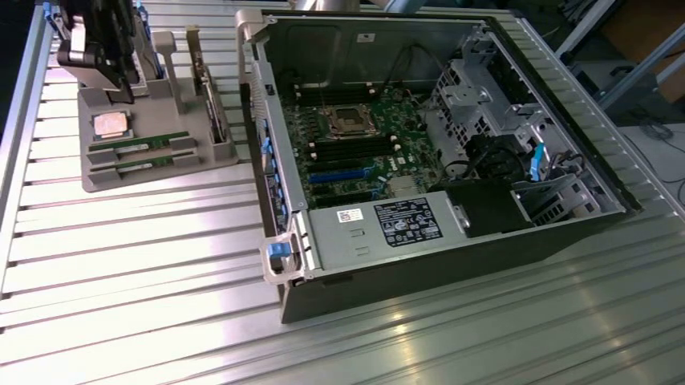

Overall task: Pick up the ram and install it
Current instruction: 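Pick up the ram and move it above insertion slot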

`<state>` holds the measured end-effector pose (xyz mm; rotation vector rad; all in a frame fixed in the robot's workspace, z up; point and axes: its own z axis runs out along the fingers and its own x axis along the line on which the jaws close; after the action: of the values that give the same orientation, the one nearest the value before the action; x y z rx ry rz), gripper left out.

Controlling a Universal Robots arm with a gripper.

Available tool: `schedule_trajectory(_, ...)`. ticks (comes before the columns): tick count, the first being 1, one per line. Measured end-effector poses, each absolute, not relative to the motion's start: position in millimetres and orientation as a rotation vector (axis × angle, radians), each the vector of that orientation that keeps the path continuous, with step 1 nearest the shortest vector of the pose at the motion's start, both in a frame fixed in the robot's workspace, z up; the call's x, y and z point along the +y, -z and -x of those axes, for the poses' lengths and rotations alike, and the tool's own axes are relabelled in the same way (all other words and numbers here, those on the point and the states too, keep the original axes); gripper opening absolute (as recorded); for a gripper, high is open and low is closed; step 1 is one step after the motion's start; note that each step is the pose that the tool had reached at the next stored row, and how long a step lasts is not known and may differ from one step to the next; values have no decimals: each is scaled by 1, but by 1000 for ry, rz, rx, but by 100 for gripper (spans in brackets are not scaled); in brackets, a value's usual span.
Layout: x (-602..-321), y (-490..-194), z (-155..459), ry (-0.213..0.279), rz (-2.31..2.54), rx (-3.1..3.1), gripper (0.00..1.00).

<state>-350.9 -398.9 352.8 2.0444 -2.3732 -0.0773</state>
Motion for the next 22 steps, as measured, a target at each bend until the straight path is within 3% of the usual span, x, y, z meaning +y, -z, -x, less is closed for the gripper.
schedule_trajectory(22,-399,-333,351,79,-2045,-2374,36)
